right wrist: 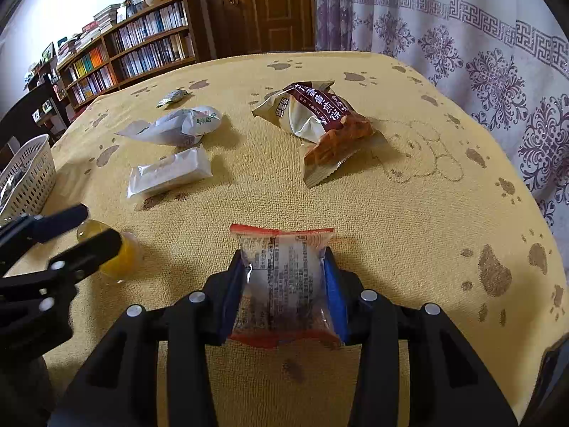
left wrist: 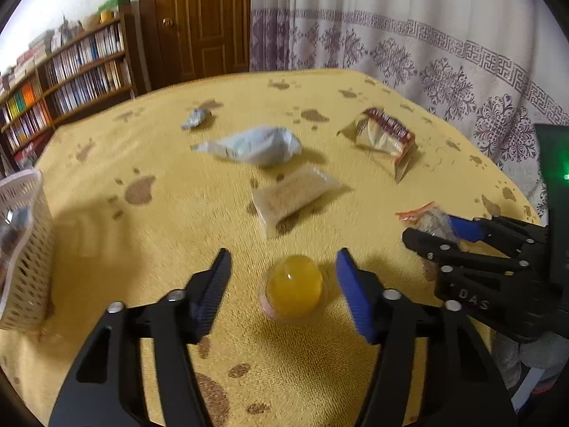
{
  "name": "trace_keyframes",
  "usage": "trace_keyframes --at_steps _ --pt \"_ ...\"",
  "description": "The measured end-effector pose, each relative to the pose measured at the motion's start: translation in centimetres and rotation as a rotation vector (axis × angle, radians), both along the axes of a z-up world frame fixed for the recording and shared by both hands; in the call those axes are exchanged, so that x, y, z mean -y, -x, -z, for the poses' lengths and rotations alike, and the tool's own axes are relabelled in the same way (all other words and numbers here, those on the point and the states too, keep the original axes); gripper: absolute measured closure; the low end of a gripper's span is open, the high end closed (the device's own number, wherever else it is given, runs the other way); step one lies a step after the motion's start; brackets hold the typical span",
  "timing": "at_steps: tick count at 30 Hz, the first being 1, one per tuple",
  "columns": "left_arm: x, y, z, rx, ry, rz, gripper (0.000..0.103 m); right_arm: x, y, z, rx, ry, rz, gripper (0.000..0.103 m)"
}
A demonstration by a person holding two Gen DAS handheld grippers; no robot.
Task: Organize snacks
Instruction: 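Grasp the yellow jelly cup with the left gripper and carry it to the basket, then open the left gripper to drop the jelly cup into the basket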
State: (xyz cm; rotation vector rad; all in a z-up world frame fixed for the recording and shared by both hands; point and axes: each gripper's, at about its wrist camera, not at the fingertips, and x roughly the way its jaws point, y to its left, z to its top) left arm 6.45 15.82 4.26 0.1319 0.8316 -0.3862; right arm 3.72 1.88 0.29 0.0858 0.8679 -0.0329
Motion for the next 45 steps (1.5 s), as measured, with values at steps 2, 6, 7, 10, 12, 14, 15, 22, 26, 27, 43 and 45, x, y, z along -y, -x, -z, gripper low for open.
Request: trace_keyframes --at_steps 2,6,7,10,12,14,15,22,26,27,43,45 --pt "0.0 -0.3 0.6 -0.021 0.008 0.004 0.061 -0.1 0.1 0.0 0.004 0.010 -0.001 0.060" --pt "0.2 -0.4 1.2 -0.036 0.020 0.021 0.069 0.1 0.1 0.0 0.008 0.001 -0.001 0.060" --pt "0.3 -0.2 1.0 -0.030 0.019 0.025 0.069 0.1 0.1 0.0 0.009 0.001 -0.001 0.060" --pt "0.1 -0.1 0.4 -0.016 0.029 0.028 0.069 0.1 0.1 0.0 0.009 0.001 -0.001 0.060" --pt "-0.1 -0.1 -0.1 -0.004 0.031 0.023 0.069 0.0 0.1 0.0 0.009 0.000 -0.001 0.060" --pt "-0.5 -0.1 -0.7 0.008 0.038 0.013 0.069 0.1 0.1 0.0 0.009 0.001 -0.001 0.060" --pt "-0.8 -0.1 -1.0 0.016 0.040 0.003 0.069 0.1 0.1 0.0 0.009 0.001 -0.001 0.060" --pt "-3.4 -0.2 -3.8 0.081 0.062 -0.077 0.069 0.1 0.1 0.0 0.009 0.002 -0.001 0.060" --pt "-5.7 -0.1 -5.9 0.134 0.076 -0.140 0.069 0.0 0.1 0.0 0.009 0.002 -0.001 0.060" --pt "-6.2 -0.1 -6.4 0.143 0.080 -0.153 0.069 0.0 0.1 0.0 0.009 0.003 0.000 0.060" --pt "-18.8 0.1 -11.8 0.306 0.101 -0.532 0.069 0.0 0.1 0.0 0.009 0.004 0.000 0.060" --pt "-20.2 0.2 -12.0 0.314 0.098 -0.579 0.069 0.0 0.1 0.0 0.009 0.004 0.000 0.060"
